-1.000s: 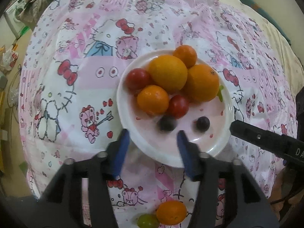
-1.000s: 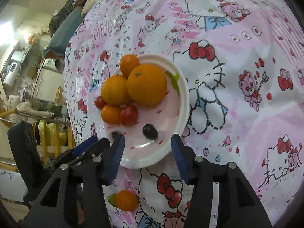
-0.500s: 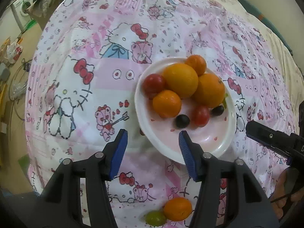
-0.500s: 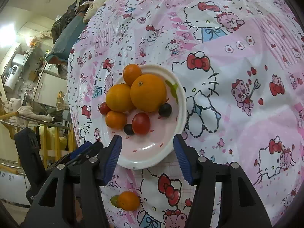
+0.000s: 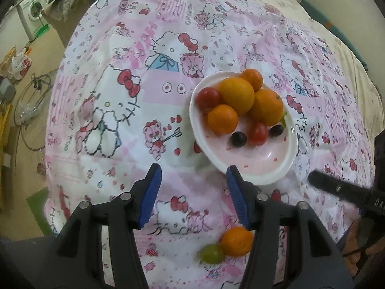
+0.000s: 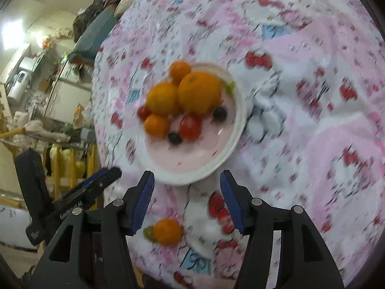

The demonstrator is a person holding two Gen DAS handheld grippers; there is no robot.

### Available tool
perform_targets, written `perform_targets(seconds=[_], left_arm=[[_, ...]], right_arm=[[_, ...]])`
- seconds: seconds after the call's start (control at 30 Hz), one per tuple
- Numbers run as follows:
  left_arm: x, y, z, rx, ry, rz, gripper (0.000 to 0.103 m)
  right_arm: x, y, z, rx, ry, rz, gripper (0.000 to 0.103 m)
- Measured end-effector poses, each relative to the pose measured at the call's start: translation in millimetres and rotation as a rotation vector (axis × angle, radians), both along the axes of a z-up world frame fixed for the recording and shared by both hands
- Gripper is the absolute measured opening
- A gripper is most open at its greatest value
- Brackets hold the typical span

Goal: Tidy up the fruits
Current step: 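Move the right gripper to the small mandarin and close on it, then close the left gripper on the green lime while the right gripper lifts the mandarin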

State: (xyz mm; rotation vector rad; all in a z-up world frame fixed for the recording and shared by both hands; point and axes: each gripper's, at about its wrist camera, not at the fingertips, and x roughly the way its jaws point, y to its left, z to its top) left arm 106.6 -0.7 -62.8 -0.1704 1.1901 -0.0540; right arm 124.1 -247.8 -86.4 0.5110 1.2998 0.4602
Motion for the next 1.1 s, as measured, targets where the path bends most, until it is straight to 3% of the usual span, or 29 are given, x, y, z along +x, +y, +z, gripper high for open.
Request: perform_targets(seconds=[0.17,0.43,0.8,0.9,0.93,1.1], left_arm=[[-12.2,13.6,3.5,-0.016,0.003,0.025,0.052],[-26.8,31.7,7.7,-0.028,-0.014,0.047,0.052],[-23.9,43.2,1.0,-0.066,0.012,0.087,0.052],[-22.4,38.7,1.1,-0.071,0.010,0.080,0.052],[-21.9,36.7,1.6,-0.068,0.008,0.076,0.052],[-19.2,31.4,3.0,-0.045,0.006,0.063,0.052]], right_arm=[[-20.9,29.7,-18.6,0.033,0.091,0.095,0.060],[-45.1,60.1,-56.0,0.030,0.224,0.147,0.060],[-53.1,76.8,-63.3,-0.021,0.192,0.122,0.060],[-54.8,78.8,-62.1,-0.054,0.167,0.135,0.053],[-54.7,78.7,-62.0,-0.066,0.164,0.140,0.046],[-54.0,78.6,-60.3,-0.058,0.153,0.165,0.045]])
